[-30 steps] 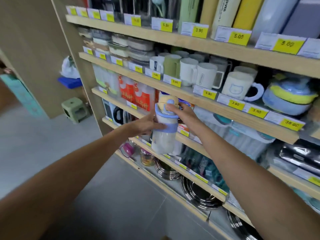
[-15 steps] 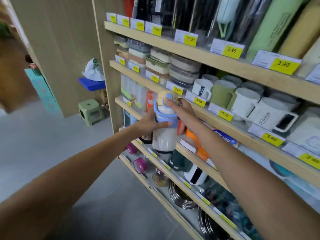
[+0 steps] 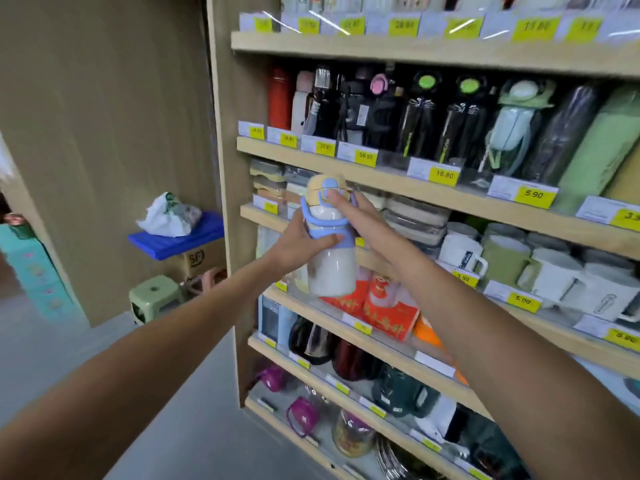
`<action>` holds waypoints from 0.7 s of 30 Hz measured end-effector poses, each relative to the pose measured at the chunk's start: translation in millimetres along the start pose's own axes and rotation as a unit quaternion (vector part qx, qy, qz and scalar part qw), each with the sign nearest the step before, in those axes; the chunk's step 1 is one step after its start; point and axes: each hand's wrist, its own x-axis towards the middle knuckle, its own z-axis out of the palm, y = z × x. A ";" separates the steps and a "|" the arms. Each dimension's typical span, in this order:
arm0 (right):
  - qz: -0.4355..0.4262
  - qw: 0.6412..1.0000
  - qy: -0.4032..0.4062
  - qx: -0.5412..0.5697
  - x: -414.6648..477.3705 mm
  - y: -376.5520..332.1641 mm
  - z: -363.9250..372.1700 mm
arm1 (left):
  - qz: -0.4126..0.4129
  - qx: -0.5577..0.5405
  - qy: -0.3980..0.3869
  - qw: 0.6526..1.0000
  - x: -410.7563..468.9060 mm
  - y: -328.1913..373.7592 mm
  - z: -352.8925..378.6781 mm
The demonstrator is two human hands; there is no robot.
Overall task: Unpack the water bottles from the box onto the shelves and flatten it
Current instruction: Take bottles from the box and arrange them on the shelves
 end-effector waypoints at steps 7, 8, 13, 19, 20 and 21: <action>-0.064 0.998 0.025 -0.005 55.3 -76.3 16.6 | 0.037 -0.041 0.044 0.997 52.9 52.4 -52.7; -0.071 0.997 0.021 -0.001 61.8 -82.7 18.4 | 0.034 -0.049 0.045 0.997 58.1 58.3 -56.9; -0.127 0.992 0.015 0.002 106.3 -126.2 29.5 | 0.070 -0.089 0.053 0.992 106.9 90.5 -95.8; -0.176 0.983 0.001 -0.061 170.3 -170.3 32.3 | 0.068 -0.113 0.057 0.990 172.3 120.3 -146.4; -0.174 0.982 -0.001 -0.078 181.4 -178.0 32.7 | 0.074 -0.125 0.063 0.987 183.0 126.1 -155.2; -0.167 0.982 -0.003 -0.090 189.0 -185.0 32.9 | 0.080 -0.138 0.067 0.985 191.8 131.9 -162.8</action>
